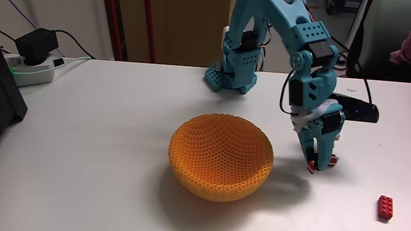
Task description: Pick only small cubed objects and place them into the bowl
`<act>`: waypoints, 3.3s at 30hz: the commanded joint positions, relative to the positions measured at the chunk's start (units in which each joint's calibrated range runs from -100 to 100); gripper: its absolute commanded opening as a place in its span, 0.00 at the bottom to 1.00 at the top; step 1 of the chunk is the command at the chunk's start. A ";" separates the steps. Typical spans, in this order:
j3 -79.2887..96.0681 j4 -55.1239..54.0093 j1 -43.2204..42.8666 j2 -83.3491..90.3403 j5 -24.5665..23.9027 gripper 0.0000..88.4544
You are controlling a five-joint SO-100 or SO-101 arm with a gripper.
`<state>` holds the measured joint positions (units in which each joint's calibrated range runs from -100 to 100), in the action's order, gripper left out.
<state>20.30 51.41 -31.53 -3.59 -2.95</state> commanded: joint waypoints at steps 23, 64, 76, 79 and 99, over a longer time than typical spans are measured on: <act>12.01 8.01 32.83 30.20 4.00 0.24; -2.05 13.83 -13.02 -0.20 4.64 0.20; 2.86 15.14 -15.26 2.83 4.74 0.21; 2.00 15.05 -16.56 2.83 4.25 0.21; 1.90 11.49 -20.01 2.55 3.52 0.16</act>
<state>23.35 64.28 -51.84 -4.87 0.22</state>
